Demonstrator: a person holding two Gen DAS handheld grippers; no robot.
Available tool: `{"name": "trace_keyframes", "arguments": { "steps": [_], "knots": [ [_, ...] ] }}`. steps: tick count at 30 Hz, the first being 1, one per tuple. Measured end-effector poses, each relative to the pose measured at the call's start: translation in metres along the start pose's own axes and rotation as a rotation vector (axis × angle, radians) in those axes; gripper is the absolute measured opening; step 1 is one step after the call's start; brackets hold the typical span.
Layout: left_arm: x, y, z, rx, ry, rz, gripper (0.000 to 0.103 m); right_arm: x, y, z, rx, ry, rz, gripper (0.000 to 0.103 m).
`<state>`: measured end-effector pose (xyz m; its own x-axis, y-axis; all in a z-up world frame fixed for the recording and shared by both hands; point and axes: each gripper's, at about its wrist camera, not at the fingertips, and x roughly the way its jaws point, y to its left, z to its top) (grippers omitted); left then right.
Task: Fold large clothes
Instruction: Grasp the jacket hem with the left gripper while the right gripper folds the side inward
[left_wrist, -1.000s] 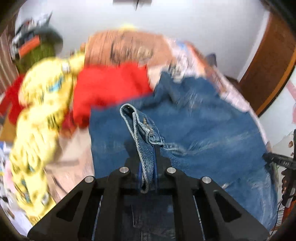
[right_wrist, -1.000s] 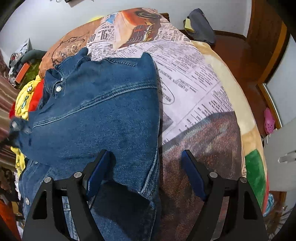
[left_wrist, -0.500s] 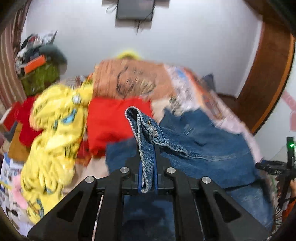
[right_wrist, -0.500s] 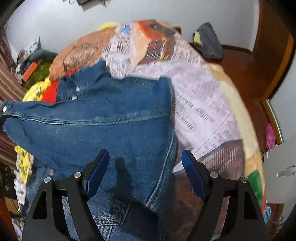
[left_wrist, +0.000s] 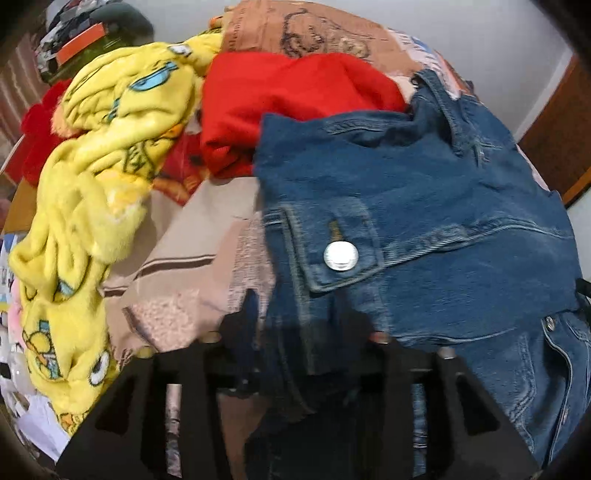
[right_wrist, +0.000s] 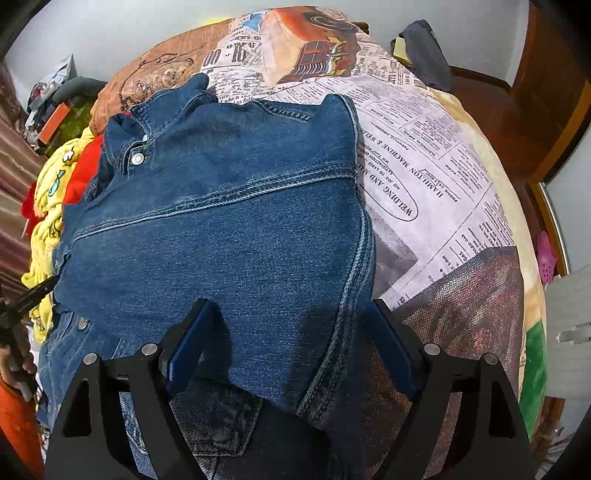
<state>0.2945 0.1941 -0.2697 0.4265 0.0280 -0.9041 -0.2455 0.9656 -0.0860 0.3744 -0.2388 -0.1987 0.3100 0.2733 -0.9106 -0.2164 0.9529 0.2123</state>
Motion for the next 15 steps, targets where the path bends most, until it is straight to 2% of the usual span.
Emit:
{"name": "trace_keyframes", "arguments": {
  "steps": [1, 2, 4, 11, 15],
  "knots": [
    [0.001, 0.004, 0.001, -0.013, 0.01, -0.005, 0.058, -0.001, 0.001, 0.001, -0.002, -0.001, 0.0, 0.082],
    [0.001, 0.009, 0.003, -0.026, 0.024, -0.022, 0.059, -0.002, 0.001, 0.002, -0.004, -0.003, -0.001, 0.082],
    [0.001, 0.018, 0.007, -0.046, 0.051, -0.048, 0.059, -0.004, 0.002, 0.005, -0.005, -0.013, 0.005, 0.082],
    [-0.012, 0.029, 0.027, -0.012, 0.031, 0.004, 0.059, -0.018, 0.0, 0.023, -0.009, -0.084, 0.01, 0.082],
    [-0.008, 0.034, 0.053, -0.037, 0.015, -0.034, 0.059, -0.02, -0.009, 0.04, 0.012, -0.115, 0.0, 0.082]
  ]
}}
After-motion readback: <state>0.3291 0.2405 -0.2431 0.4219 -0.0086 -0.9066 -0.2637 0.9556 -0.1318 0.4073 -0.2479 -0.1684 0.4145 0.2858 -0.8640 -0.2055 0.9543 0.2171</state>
